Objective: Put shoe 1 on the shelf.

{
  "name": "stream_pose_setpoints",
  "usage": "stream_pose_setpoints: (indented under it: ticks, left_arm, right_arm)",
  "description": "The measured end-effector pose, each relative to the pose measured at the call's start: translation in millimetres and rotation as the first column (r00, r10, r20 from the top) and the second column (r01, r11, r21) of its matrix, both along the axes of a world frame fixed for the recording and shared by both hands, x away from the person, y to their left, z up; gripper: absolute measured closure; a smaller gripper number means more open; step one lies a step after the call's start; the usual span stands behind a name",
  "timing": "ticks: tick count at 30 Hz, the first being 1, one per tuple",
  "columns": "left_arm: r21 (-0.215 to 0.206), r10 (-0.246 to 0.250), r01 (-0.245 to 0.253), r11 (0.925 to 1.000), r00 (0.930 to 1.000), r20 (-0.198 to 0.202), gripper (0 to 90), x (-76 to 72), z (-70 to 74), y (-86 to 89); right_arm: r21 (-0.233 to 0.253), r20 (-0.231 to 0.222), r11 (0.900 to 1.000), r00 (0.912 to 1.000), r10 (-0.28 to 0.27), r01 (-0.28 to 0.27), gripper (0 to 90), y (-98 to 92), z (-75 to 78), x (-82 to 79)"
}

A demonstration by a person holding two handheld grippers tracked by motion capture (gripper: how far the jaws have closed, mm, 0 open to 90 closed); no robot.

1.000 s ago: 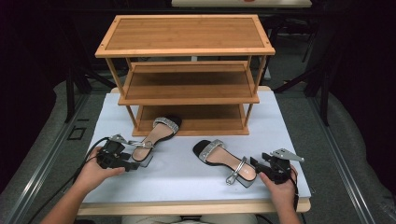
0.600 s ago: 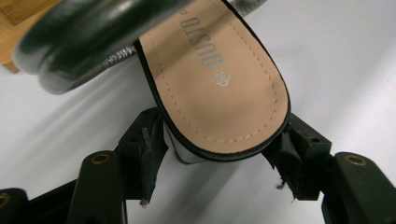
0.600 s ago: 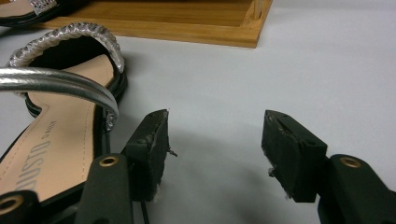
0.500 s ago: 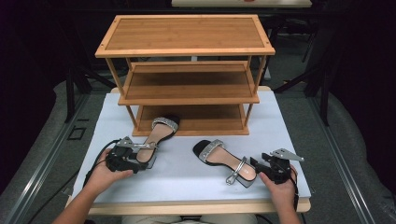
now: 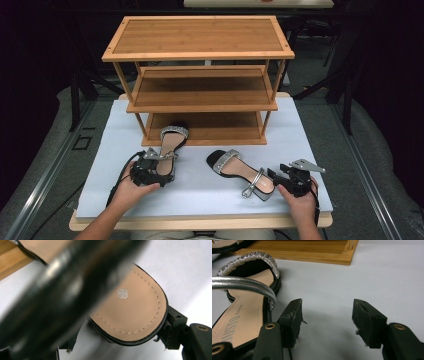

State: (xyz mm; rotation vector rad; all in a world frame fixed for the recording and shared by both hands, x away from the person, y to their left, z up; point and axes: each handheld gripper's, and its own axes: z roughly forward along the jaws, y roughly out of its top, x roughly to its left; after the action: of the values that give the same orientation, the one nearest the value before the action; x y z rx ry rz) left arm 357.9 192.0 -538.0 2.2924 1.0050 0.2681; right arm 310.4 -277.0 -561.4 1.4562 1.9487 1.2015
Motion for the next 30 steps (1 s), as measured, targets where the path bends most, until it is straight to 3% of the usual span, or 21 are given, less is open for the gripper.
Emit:
stream_pose_setpoints:
  ticks: [4,10,25,30]
  left_arm:
    - [-0.026,0.005,-0.005,0.9997,1.0,-0.007,30.2,2.1,8.0,-5.9]
    - [-0.053,0.026,-0.026,0.9982,0.9997,-0.006,30.5,23.2,19.0,-14.7]
    - [0.005,0.015,-0.015,0.9999,0.9999,-0.007,30.7,78.5,21.2,-35.0]
    - [-0.008,0.019,-0.019,0.9998,0.9998,-0.011,30.7,91.0,18.6,-37.0]
  right_arm:
    - [0.0,0.005,1.0,1.0,-0.002,0.002,40.6,0.6,-0.3,0.4]
    - [0.001,0.006,1.0,1.0,0.0,0.0,40.6,0.8,-0.3,0.4]
    - [0.004,0.001,1.0,1.0,0.006,-0.006,40.6,-0.8,0.1,1.0]
    - [0.004,0.003,1.0,1.0,0.004,-0.004,40.6,-1.4,0.2,1.1]
